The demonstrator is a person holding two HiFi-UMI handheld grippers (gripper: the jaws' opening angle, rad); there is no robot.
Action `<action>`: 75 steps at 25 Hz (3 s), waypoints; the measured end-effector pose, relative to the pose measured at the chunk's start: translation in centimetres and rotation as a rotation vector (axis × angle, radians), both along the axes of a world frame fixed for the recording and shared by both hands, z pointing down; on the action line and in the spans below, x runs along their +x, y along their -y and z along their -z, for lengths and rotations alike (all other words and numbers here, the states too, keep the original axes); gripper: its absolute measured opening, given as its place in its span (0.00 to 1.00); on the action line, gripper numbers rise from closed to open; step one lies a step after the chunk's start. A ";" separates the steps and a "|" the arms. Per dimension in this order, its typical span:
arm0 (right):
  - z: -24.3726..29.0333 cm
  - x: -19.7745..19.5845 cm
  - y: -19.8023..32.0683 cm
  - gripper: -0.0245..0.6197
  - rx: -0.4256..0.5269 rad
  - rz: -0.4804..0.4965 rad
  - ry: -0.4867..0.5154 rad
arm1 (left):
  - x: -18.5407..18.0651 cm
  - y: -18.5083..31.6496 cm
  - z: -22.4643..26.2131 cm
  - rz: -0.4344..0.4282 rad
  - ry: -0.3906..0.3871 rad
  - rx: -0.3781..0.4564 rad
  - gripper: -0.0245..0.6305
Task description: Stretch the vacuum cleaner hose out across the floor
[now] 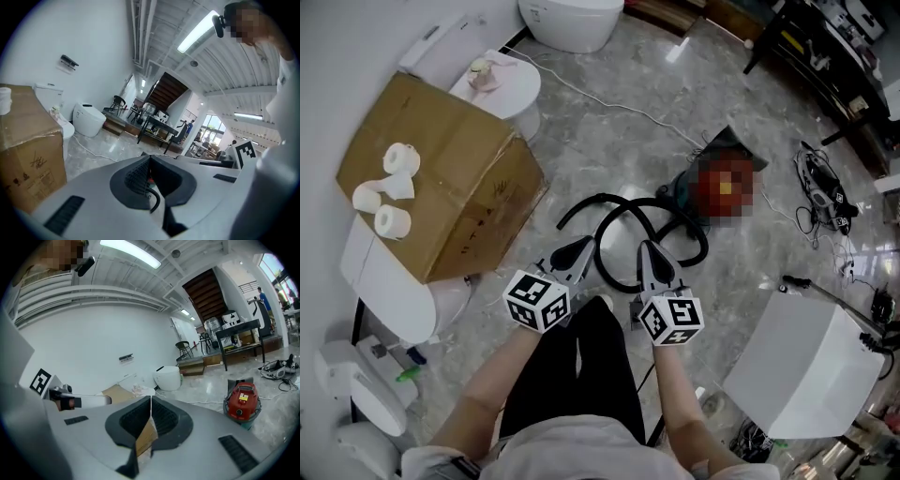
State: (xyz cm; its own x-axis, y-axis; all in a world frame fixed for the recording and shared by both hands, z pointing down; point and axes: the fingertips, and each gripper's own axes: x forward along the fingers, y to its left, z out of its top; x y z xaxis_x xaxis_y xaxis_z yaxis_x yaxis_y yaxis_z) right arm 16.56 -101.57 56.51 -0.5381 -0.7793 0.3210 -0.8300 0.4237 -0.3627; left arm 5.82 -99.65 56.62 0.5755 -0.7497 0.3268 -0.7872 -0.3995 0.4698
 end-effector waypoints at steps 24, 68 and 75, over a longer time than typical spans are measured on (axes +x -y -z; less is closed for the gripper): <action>-31.7 -3.5 10.6 0.06 -0.207 -0.038 0.067 | -3.7 7.4 -32.9 -0.166 0.059 -0.119 0.05; -60.7 -7.2 16.7 0.07 -0.036 0.281 -0.136 | 0.7 17.7 -63.8 -0.226 0.048 0.029 0.05; -62.2 -6.4 15.8 0.07 -0.053 0.313 -0.178 | 2.0 19.1 -65.1 -0.288 0.121 0.083 0.05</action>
State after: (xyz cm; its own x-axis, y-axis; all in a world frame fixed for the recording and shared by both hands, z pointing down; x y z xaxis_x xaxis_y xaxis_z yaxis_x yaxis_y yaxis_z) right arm 10.15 -117.39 118.69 -0.6800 -0.5658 0.4664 -0.7153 0.6517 -0.2523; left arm 7.83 -118.70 121.68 0.7284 -0.5888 0.3504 -0.6845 -0.6469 0.3360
